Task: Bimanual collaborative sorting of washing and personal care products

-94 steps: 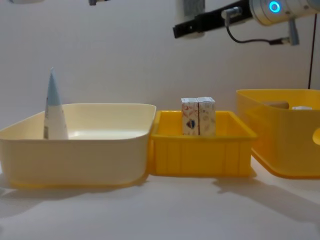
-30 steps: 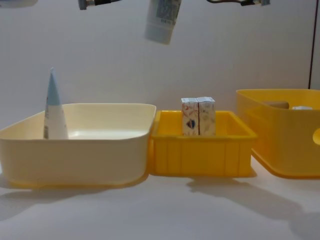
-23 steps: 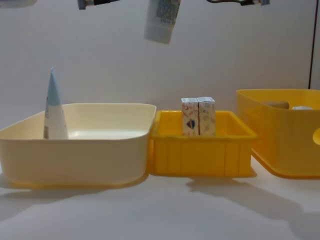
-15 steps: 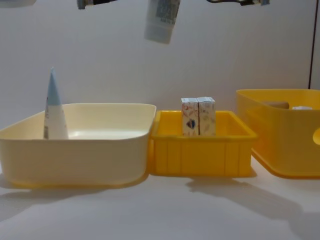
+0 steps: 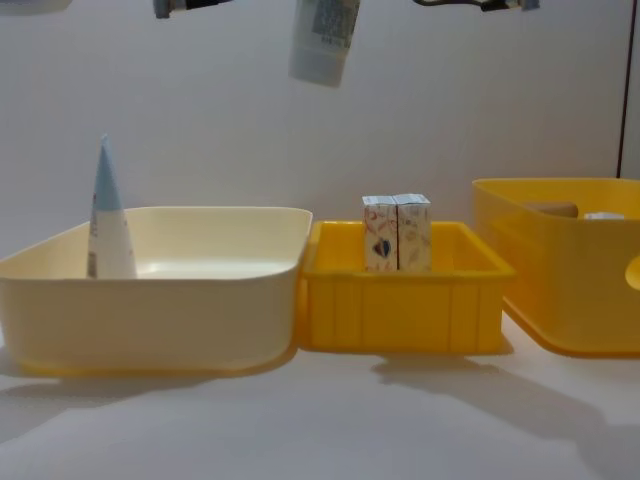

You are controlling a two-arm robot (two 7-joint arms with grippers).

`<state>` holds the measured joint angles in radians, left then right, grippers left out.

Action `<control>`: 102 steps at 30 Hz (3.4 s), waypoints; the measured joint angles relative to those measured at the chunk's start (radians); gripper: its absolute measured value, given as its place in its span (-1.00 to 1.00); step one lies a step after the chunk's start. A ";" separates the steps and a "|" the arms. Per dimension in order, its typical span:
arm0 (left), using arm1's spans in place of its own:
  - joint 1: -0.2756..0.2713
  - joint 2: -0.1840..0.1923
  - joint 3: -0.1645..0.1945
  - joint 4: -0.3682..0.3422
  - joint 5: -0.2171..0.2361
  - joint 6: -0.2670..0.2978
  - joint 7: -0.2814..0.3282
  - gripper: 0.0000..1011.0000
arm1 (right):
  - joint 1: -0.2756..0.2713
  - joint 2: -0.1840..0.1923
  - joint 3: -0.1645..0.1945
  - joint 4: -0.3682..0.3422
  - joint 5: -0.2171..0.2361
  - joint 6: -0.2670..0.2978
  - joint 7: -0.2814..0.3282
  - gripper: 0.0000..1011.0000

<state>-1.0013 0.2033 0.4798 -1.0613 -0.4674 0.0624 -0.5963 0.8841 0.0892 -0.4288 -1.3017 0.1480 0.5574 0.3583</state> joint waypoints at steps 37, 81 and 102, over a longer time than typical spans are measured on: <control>0.000 0.000 0.000 -0.001 0.000 0.000 0.001 -0.61 | 0.000 0.000 0.000 0.000 0.000 0.000 0.000 0.19; 0.000 0.000 0.000 -0.001 0.000 0.000 0.001 -0.61 | 0.000 0.000 0.000 0.000 0.000 0.000 0.000 0.19; 0.000 0.000 0.000 -0.001 0.000 0.000 0.001 -0.61 | 0.000 0.000 0.000 0.000 0.000 0.000 0.000 0.19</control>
<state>-1.0013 0.2037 0.4799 -1.0622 -0.4675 0.0624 -0.5948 0.8840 0.0892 -0.4289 -1.3019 0.1480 0.5573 0.3583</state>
